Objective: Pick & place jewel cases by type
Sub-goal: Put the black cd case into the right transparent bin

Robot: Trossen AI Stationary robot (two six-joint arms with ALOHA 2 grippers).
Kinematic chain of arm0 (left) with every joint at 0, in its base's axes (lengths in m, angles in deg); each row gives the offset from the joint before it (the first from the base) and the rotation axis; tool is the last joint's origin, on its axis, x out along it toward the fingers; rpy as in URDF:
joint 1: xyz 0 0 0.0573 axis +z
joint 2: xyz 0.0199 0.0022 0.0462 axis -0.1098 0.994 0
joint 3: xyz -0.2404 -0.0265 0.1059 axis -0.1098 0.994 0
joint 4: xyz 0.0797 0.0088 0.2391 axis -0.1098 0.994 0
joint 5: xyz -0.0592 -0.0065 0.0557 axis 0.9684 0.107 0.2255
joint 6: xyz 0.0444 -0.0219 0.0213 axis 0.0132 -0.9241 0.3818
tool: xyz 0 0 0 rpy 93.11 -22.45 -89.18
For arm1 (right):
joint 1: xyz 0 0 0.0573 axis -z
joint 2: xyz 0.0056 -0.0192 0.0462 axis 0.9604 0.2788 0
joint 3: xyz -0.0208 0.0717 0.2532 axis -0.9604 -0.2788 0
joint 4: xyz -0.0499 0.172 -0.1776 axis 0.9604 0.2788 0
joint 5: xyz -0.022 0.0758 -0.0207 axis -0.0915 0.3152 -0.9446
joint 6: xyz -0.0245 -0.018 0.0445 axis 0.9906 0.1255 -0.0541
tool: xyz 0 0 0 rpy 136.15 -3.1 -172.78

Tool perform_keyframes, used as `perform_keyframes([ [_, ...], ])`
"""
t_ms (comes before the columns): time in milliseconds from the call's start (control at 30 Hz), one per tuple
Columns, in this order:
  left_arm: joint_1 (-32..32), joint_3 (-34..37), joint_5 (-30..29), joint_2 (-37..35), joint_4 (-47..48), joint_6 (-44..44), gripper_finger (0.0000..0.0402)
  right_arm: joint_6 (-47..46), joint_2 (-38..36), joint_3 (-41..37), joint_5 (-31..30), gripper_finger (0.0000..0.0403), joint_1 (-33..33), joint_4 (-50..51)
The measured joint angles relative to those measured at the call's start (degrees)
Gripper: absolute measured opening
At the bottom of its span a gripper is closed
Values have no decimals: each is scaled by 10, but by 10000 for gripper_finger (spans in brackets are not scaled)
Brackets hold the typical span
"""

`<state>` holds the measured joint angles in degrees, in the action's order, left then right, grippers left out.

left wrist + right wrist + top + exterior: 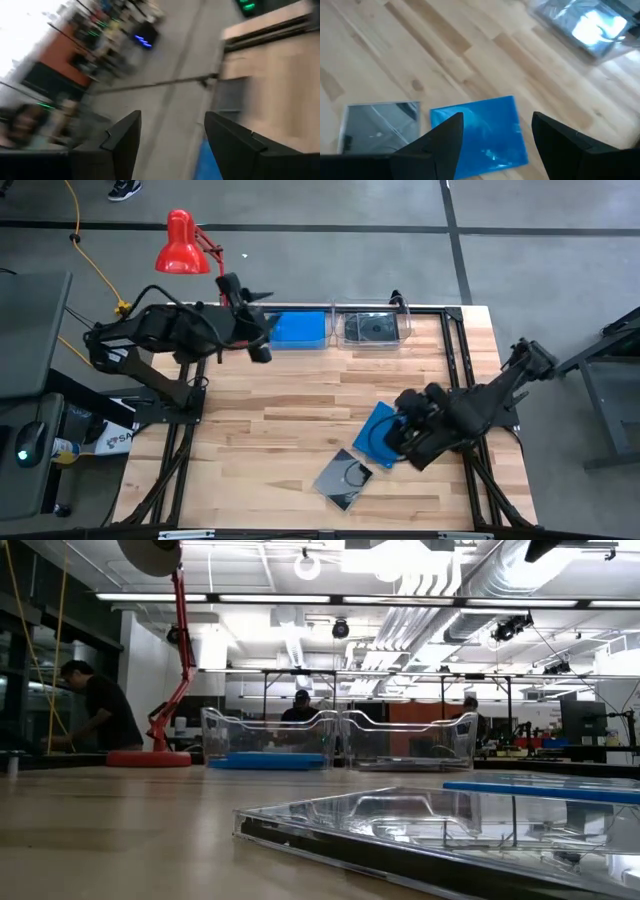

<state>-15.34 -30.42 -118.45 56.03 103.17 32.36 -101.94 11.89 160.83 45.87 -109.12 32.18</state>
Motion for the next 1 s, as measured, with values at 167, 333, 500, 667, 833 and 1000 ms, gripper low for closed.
perform_keyframes([
  [167, -15, 1, 96, 5, 100, -123, 213, -27, -58, 0, -3, 220, 0, 74],
  [333, -53, 49, 139, 20, 110, -169, 213, -44, -109, -1, -16, 220, 0, 71],
  [500, -81, 149, 186, 15, 91, -246, 213, -78, -118, -1, 14, 220, -1, 74],
  [667, -104, 267, 250, 7, 5, -306, 213, -95, -102, -1, 39, 220, -7, 59],
  [833, -107, 385, 371, 6, -175, -335, 214, -121, -75, -1, 56, 220, -28, 34],
  [1000, -105, 491, 453, 5, -357, -407, 214, -167, -34, -1, 62, 220, -59, 20],
])
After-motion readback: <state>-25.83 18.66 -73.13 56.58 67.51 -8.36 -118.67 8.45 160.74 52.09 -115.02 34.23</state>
